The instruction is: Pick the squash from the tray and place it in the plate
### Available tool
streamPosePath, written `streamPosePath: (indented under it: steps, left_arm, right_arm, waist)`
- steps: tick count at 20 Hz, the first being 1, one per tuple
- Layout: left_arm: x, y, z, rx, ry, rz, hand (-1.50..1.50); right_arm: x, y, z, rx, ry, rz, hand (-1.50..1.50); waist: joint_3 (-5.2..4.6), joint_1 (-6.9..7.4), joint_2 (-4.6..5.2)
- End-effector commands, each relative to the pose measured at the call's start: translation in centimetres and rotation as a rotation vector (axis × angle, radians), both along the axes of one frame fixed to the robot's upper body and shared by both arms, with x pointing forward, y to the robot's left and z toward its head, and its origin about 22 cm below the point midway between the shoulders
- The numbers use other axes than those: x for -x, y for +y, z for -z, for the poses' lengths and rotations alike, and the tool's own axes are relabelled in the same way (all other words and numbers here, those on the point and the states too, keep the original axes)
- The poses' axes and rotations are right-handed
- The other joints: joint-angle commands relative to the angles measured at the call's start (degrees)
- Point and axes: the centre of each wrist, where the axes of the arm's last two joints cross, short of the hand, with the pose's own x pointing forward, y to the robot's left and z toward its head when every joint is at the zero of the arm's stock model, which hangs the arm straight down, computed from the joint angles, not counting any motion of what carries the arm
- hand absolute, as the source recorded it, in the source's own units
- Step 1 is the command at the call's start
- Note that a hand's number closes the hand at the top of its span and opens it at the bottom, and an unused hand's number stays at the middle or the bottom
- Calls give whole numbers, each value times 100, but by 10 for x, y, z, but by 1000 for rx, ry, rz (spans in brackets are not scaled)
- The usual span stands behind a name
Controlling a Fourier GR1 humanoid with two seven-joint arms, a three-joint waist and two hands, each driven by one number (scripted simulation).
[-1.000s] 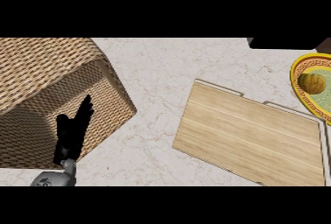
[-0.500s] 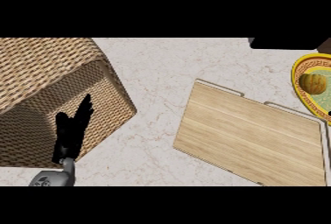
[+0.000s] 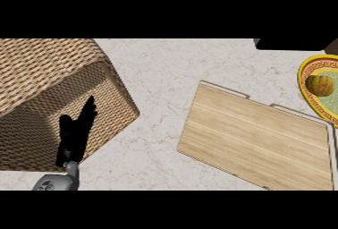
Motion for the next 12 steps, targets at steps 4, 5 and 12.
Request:
streamPosePath:
  steps: [4, 5, 12]
  left_arm:
    - [5, 5, 5, -15, -12, 4, 0]
    - [14, 12, -5, 3, -17, 0, 0]
    - [-1, 8, -1, 19, 6, 1, 0]
  right_arm:
    - [23, -16, 0, 17, 3, 62, -150]
    - [29, -19, 3, 21, 4, 72, -150]
    - [49, -32, 1, 6, -37, 99, -150]
  waist:
    - [1, -10, -2]
    - [9, 47, 0]
    - [9, -22, 7]
